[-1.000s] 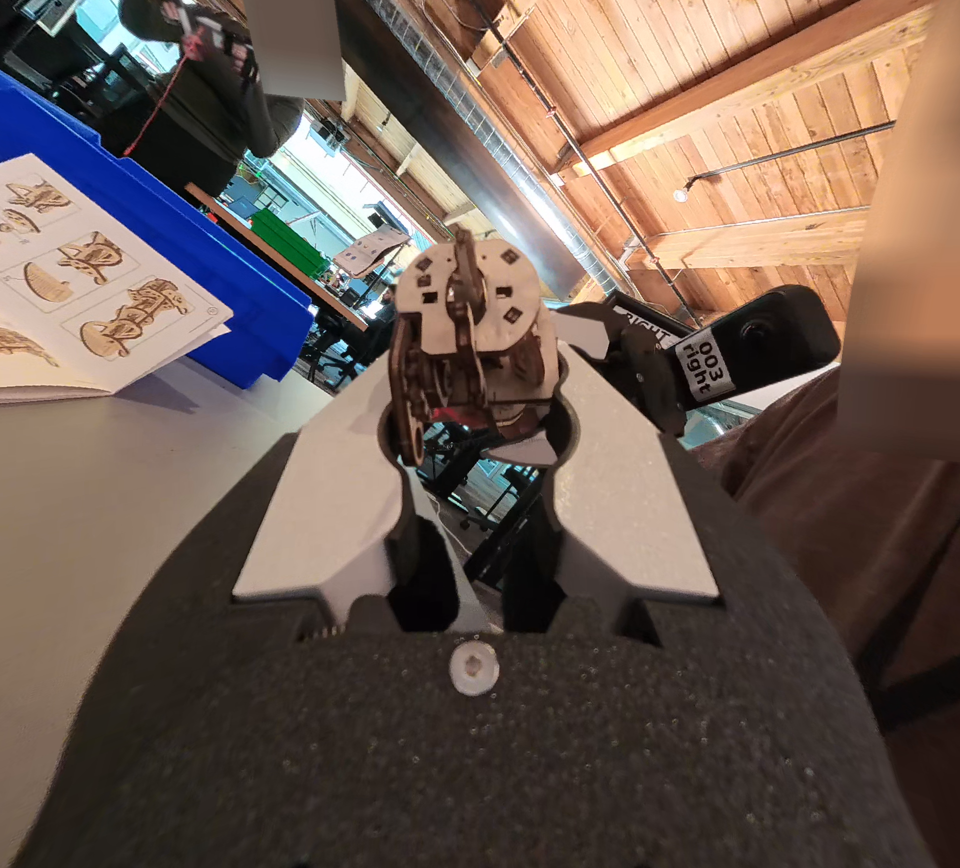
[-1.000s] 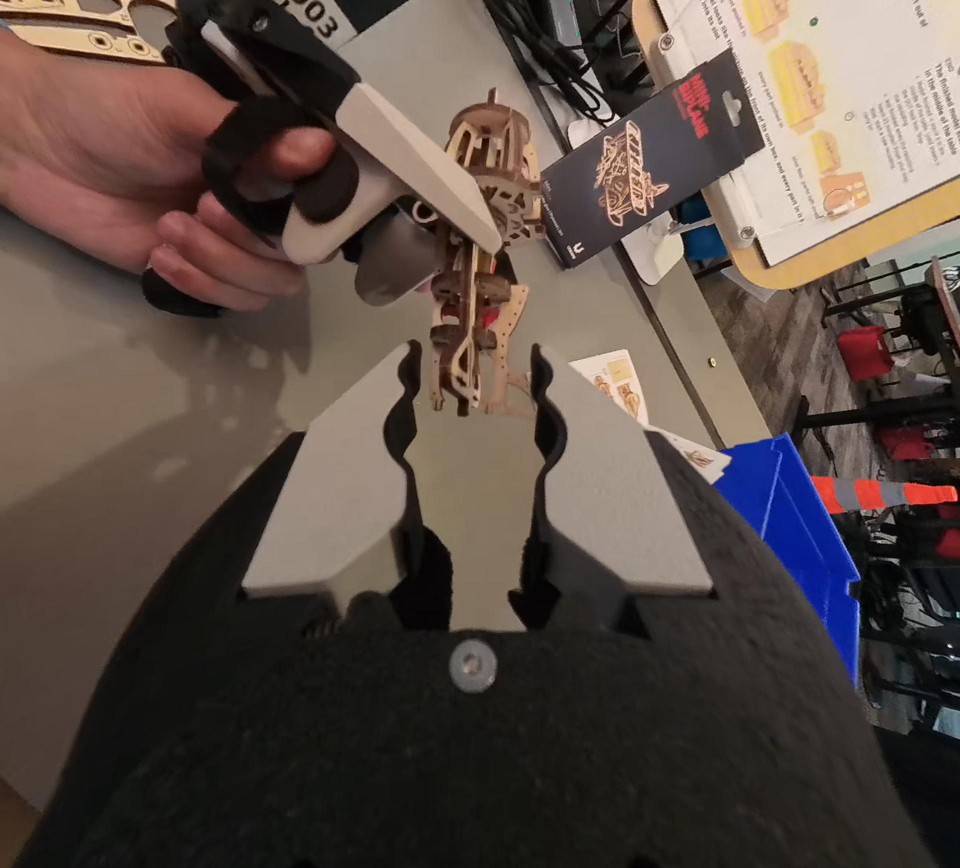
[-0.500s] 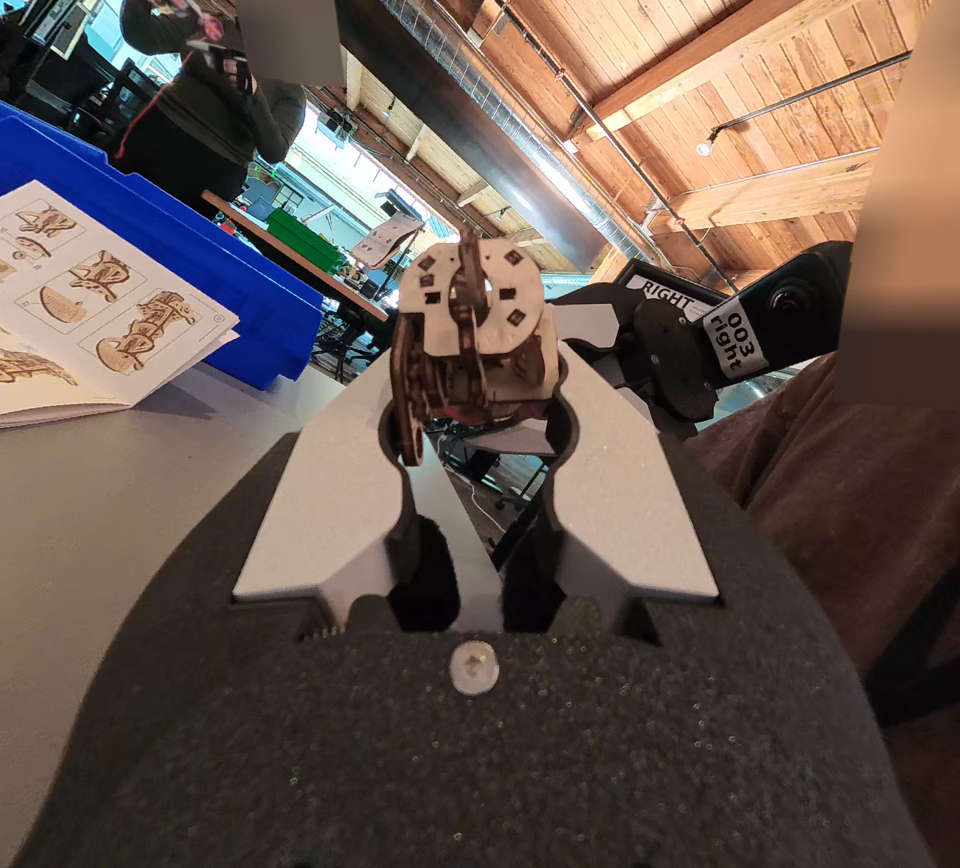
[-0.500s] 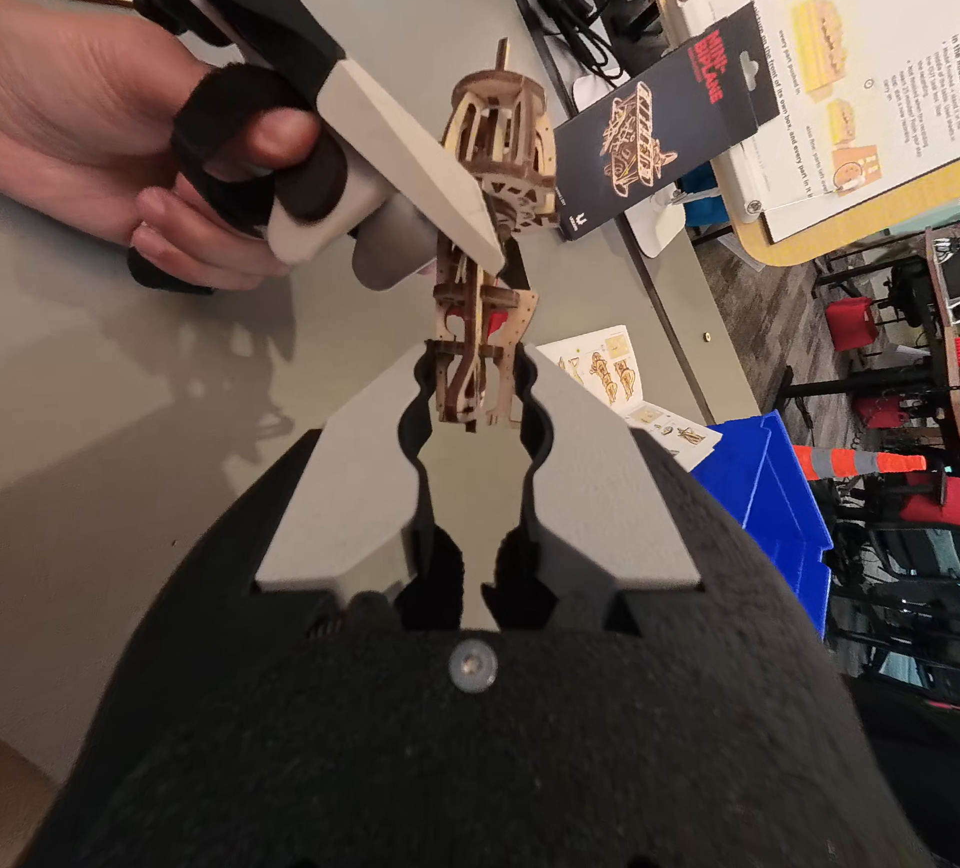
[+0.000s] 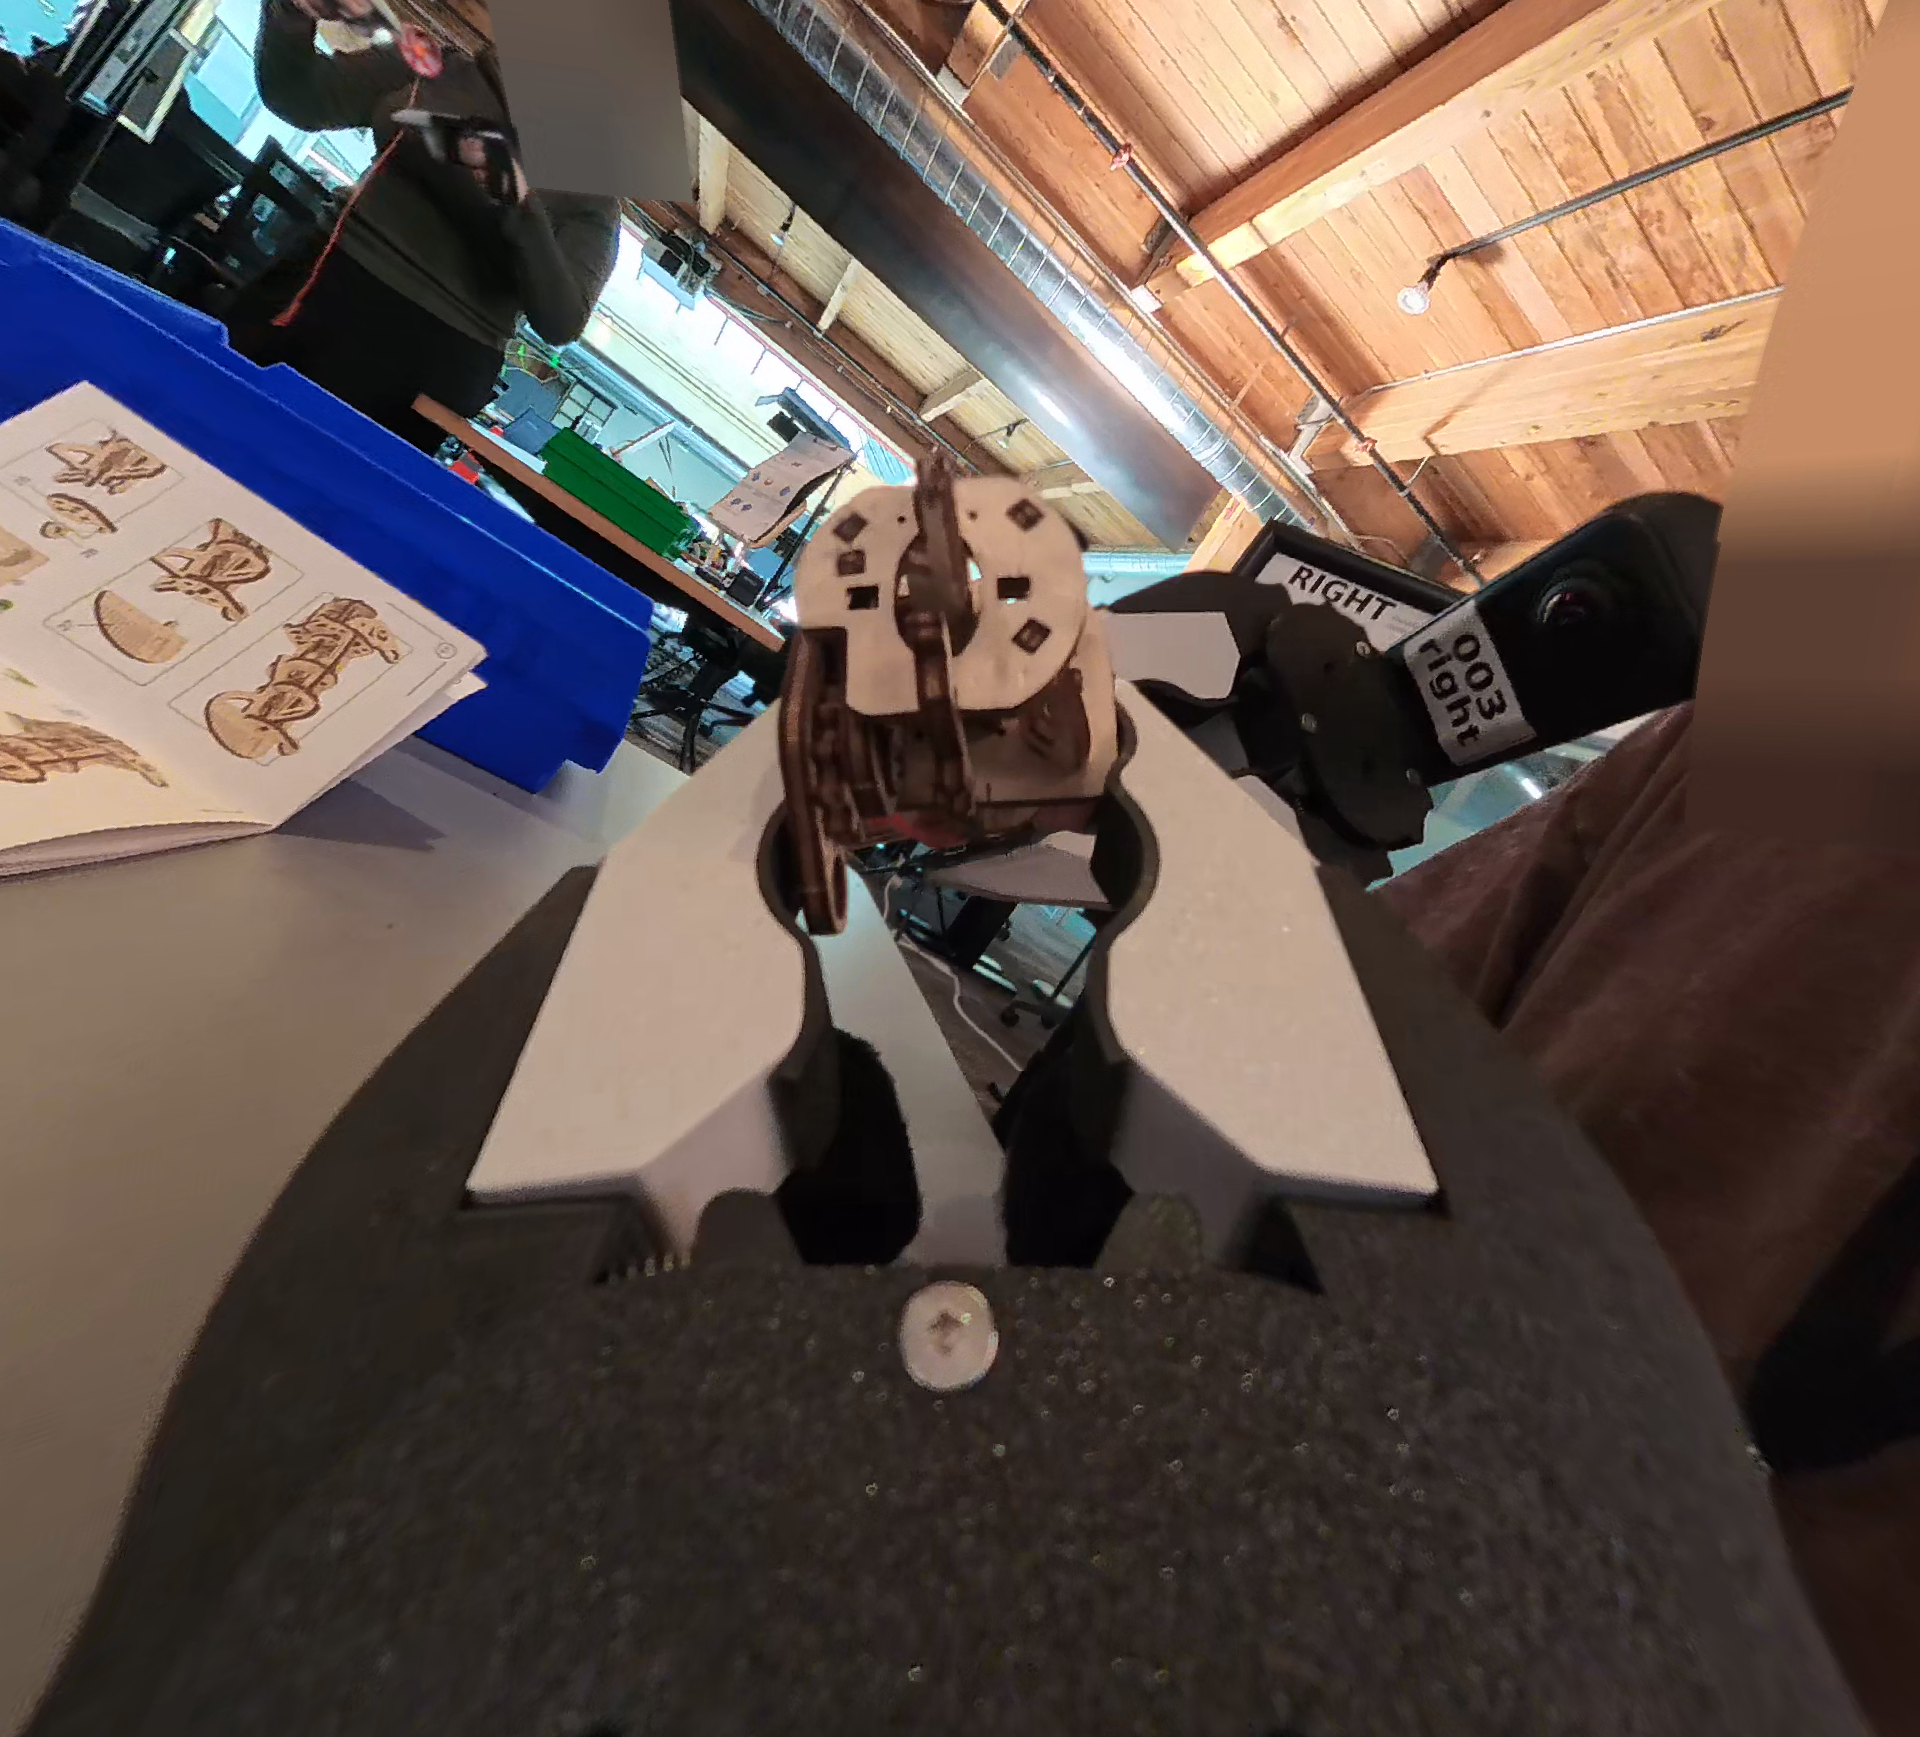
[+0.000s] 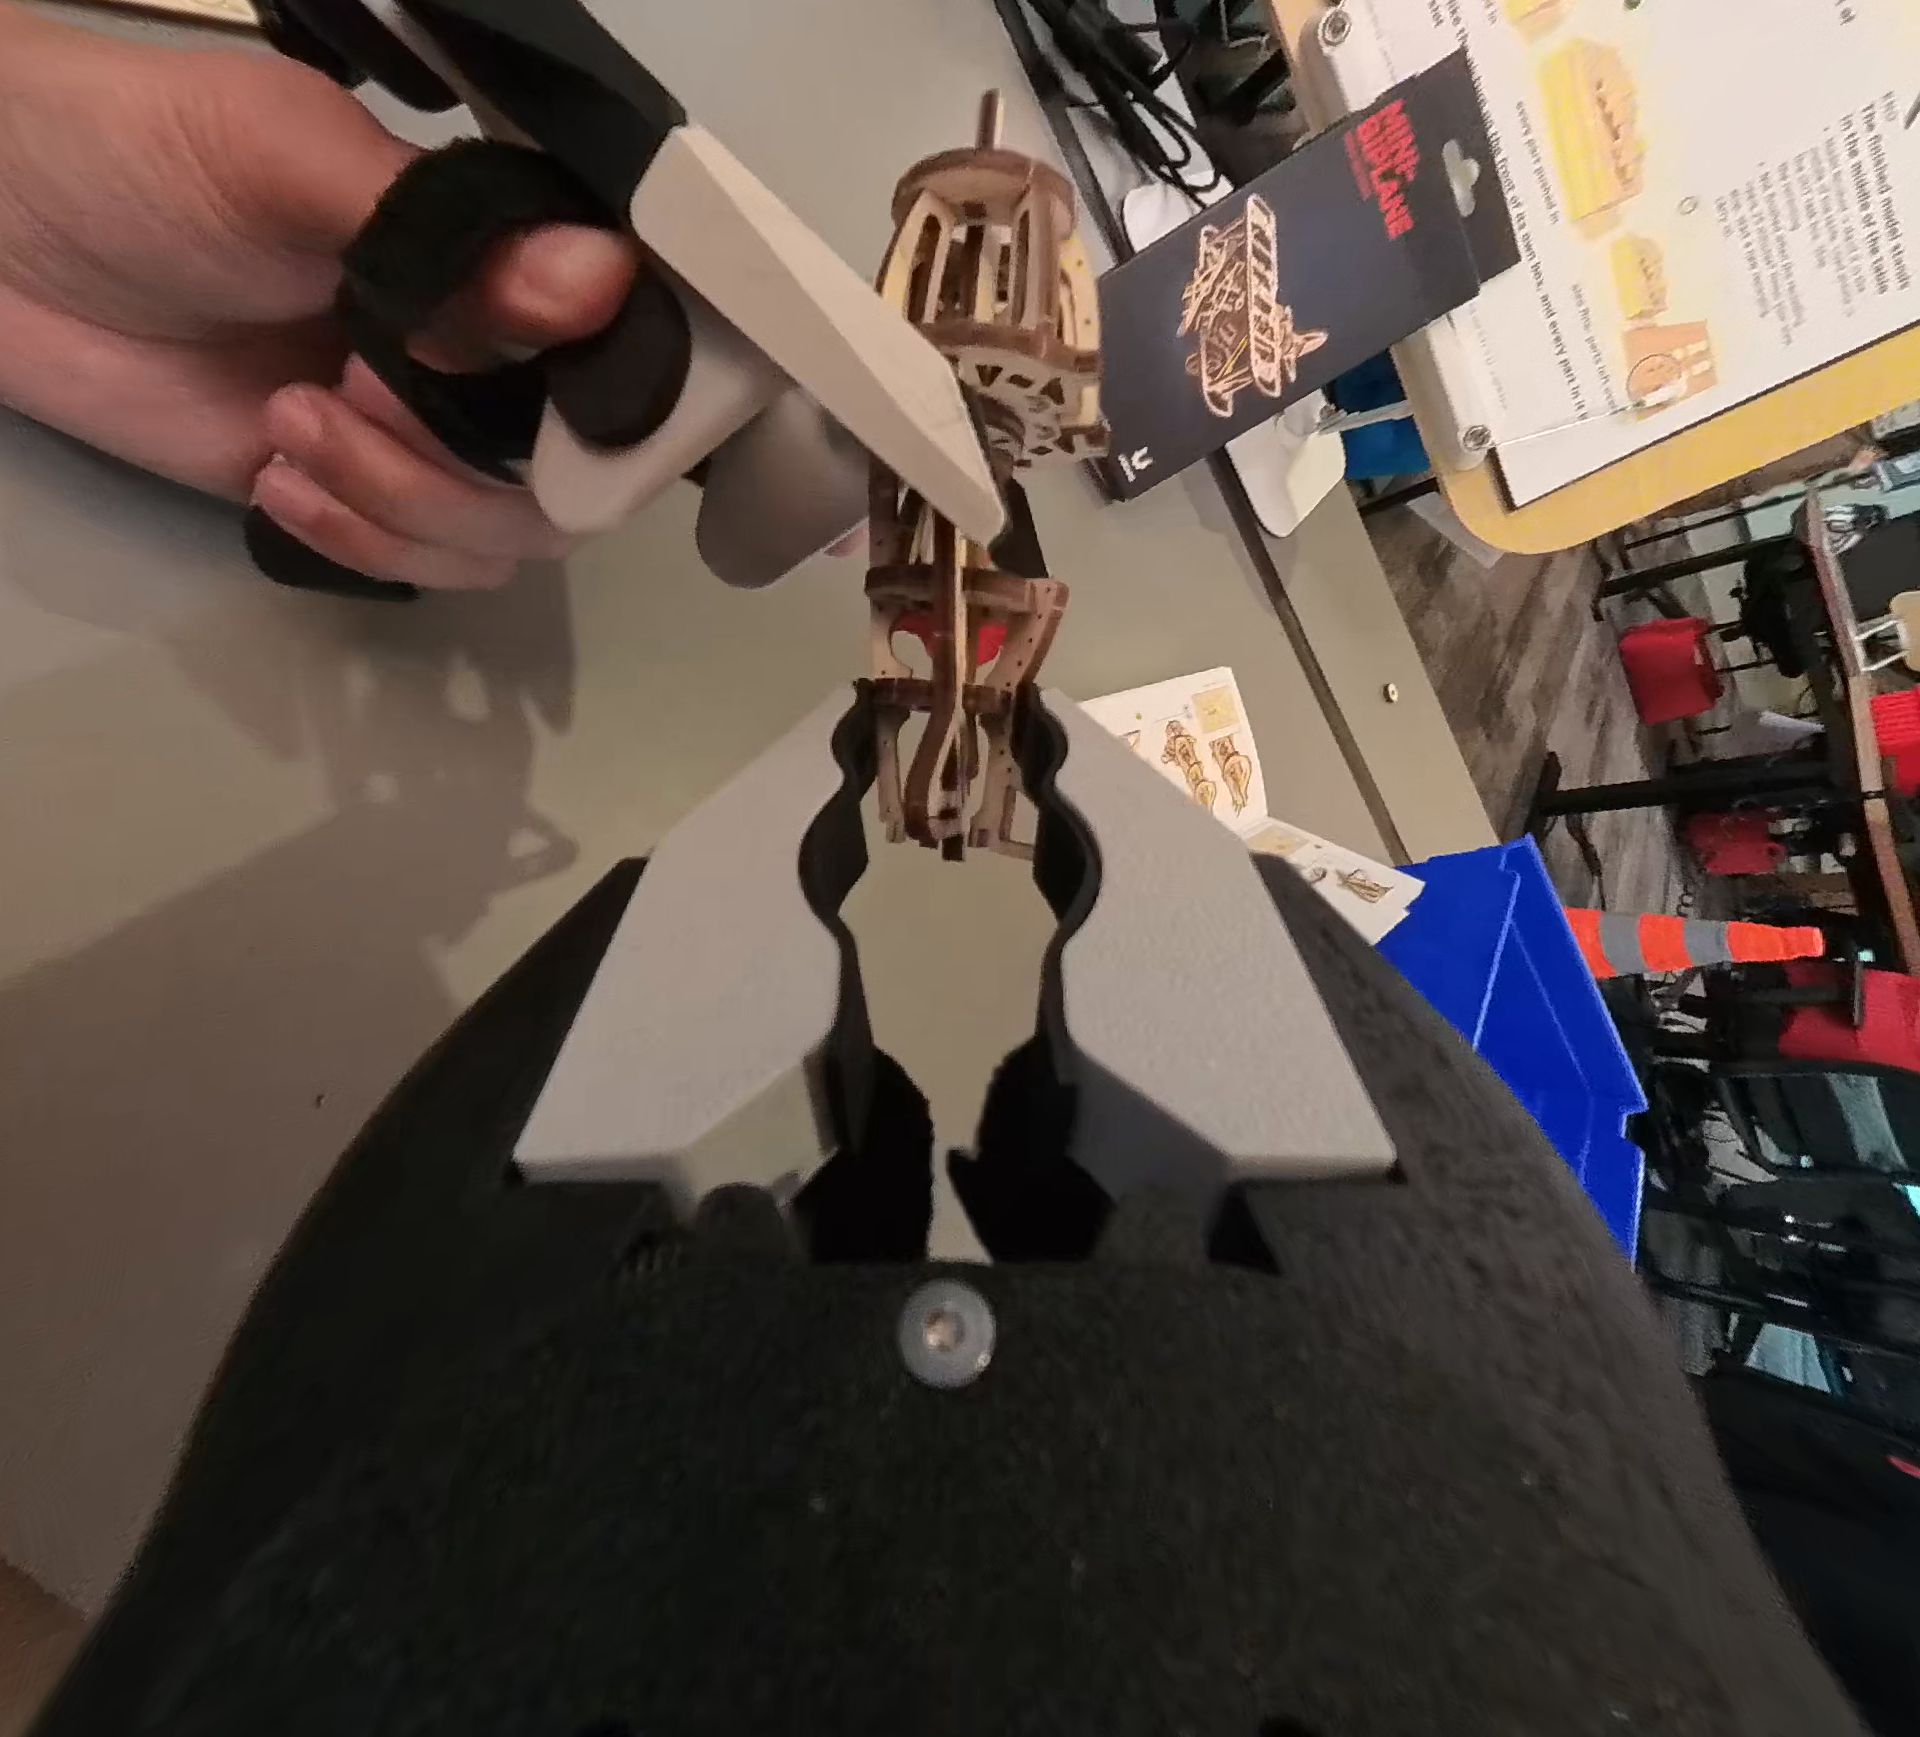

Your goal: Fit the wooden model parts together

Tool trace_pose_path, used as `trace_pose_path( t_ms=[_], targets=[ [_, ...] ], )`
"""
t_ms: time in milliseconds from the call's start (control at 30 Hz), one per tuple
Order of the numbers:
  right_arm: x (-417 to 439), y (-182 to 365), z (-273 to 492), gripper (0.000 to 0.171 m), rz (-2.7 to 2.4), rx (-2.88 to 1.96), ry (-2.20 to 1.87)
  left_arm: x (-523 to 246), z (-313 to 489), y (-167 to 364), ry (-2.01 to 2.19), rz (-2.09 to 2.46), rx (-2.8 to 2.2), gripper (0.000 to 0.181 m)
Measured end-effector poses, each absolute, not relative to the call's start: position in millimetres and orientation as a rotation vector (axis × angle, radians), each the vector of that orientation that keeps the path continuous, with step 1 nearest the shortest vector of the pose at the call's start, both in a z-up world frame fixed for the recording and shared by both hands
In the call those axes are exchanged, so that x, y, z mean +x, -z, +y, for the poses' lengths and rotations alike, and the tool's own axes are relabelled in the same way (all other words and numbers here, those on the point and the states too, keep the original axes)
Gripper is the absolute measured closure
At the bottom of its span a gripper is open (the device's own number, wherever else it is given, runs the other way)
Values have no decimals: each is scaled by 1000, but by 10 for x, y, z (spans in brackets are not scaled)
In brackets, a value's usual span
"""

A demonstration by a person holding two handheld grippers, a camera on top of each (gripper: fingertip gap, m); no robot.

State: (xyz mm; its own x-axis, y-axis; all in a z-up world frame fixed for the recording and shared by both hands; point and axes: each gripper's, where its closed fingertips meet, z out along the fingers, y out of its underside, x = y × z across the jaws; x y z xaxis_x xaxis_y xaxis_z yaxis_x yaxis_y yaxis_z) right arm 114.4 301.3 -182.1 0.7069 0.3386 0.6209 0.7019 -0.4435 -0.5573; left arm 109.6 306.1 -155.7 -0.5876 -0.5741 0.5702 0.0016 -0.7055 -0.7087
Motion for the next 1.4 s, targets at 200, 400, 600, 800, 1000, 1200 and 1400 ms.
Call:
trace_pose_path(
  t_ms=[200,400,600,800,1000,1200,1400],
  targets=[
    [1094,1811,2968,143,-773,-2050,470,1072,3021,1551,2309,1016,-1167,133],
    [1053,1787,2934,142,-702,-2070,302,1063,2999,1549,2299,1036,-1157,133],
    [985,1706,2847,137,-678,-2050,208,1049,2977,1545,2276,1070,-1142,133],
    [1023,1691,2848,124,-659,-2049,212,1057,2946,1554,2260,1085,-1142,133],
    [1019,1832,2925,122,-711,-2086,334,1069,2905,1574,2230,1116,-1144,133],
    [1023,1856,2967,125,-769,-2060,475,1081,2847,1595,2217,1146,-1144,133],
    [1054,1844,2983,135,-755,-2047,533,1087,2858,1599,2227,1125,-1161,133]
  ],
)
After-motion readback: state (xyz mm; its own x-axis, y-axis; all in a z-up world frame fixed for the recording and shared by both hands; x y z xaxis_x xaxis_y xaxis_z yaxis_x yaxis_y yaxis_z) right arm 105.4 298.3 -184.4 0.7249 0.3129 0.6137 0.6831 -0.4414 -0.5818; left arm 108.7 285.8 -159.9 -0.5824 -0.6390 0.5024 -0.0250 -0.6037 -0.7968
